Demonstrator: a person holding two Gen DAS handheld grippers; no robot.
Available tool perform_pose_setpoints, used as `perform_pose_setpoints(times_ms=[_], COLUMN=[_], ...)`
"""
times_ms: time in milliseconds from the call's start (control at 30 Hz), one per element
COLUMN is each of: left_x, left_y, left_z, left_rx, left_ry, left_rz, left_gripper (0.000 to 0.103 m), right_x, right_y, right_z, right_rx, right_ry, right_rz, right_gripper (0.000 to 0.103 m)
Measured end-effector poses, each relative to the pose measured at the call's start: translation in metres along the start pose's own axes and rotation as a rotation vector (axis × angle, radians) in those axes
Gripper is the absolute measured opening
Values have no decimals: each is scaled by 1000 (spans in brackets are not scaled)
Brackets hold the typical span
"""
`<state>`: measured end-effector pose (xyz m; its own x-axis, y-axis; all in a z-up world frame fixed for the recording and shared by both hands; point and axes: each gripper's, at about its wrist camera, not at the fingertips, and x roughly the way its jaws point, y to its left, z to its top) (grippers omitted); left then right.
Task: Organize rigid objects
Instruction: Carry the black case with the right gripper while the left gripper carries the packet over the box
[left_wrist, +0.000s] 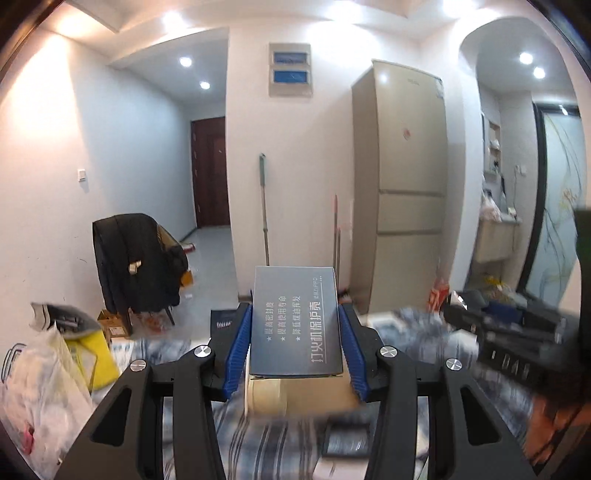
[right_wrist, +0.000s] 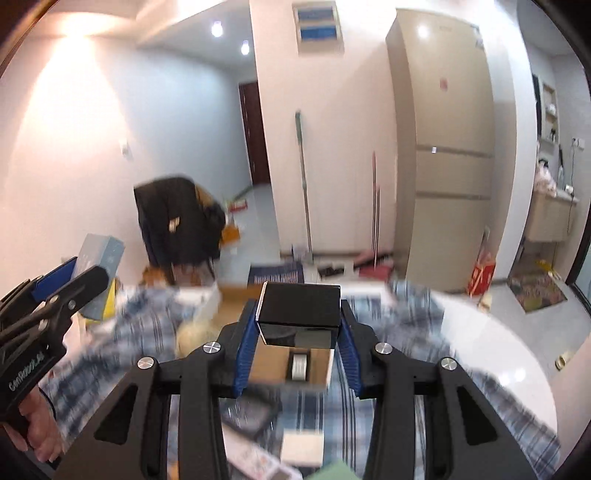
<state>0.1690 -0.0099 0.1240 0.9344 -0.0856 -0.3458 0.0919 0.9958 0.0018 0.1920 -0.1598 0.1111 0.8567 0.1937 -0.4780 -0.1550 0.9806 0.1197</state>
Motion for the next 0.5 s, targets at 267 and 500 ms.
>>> perform_pose_setpoints(times_ms=[267, 500], left_x=[60, 157], left_y=[4, -9], left_z=[34, -31], left_rx=[-93, -79], left_ry=[94, 349], left_rz=[-39, -54], left_gripper=[49, 49], right_x=[13, 61], right_y=[-6, -22], right_z=[54, 30], right_rx=[119, 145], right_ry=[-99, -42], right_rz=[-2, -70], right_gripper=[39, 39])
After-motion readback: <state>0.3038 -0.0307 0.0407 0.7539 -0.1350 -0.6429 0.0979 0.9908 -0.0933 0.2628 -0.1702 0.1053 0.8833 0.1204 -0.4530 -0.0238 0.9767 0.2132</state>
